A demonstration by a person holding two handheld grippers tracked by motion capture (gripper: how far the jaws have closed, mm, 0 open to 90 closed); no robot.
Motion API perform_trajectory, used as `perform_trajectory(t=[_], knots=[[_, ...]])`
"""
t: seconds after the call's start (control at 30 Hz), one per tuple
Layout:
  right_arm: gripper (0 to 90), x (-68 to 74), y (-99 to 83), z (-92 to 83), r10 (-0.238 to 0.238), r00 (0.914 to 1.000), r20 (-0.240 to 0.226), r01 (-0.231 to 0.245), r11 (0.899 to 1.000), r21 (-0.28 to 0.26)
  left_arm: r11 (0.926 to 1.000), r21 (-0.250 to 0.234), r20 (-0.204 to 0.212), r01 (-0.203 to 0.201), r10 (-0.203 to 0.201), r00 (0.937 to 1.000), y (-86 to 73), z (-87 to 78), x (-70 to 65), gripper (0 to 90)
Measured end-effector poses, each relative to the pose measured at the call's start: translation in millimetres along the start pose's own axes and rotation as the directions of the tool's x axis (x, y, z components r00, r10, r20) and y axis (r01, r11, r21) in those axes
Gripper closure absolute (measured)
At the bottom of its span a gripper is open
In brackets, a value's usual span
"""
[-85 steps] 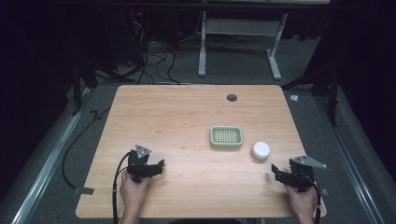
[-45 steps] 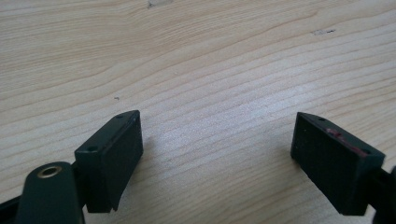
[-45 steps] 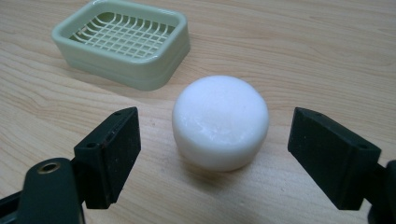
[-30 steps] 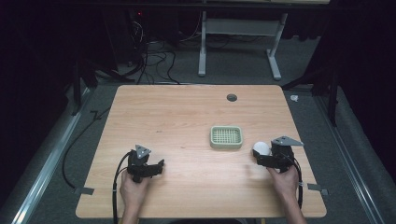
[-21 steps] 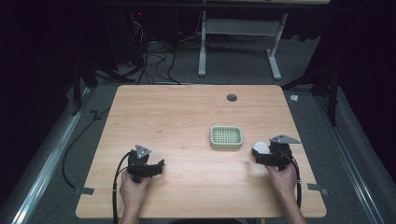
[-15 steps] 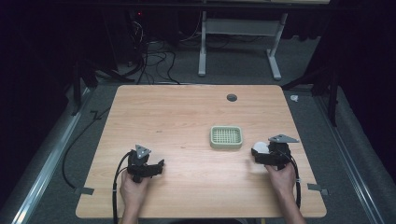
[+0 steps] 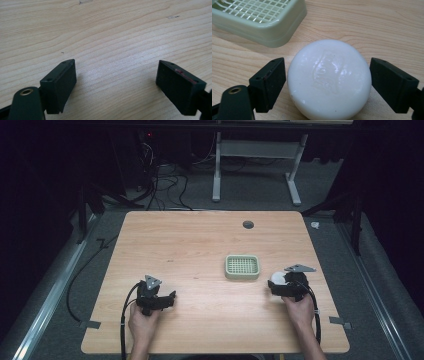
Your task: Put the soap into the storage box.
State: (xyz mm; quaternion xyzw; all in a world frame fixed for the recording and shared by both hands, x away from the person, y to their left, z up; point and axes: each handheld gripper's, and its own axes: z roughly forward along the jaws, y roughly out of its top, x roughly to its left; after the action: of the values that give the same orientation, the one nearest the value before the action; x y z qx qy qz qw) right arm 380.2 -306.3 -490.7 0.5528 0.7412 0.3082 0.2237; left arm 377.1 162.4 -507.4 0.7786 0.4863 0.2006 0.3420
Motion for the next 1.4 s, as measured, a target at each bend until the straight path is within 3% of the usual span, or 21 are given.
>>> perform_trajectory(t=[0.43, 0.77, 1.4], knots=[[23.8, 3.3, -0.2, 2.4, -0.027, 0.9994, 0.022, 0.027, 0.999, 0.03, 1.0, 0.0, 0.0, 0.0, 0.0, 1.0, 0.0, 0.0, 0.0, 17.1], [24.5, 3.0, 1.4, 1.8, -0.032, 0.9993, 0.018, 0.031, 0.999, 0.043, 1.0, 0.0, 0.0, 0.0, 0.0, 1.0, 0.0, 0.0, 0.0, 17.1], [24.7, 5.9, 8.0, -7.0, -0.046, 0.9988, -0.02, 0.046, 0.998, 0.037, 1.0, 0.0, 0.0, 0.0, 0.0, 1.0, 0.0, 0.0, 0.0, 17.1]])
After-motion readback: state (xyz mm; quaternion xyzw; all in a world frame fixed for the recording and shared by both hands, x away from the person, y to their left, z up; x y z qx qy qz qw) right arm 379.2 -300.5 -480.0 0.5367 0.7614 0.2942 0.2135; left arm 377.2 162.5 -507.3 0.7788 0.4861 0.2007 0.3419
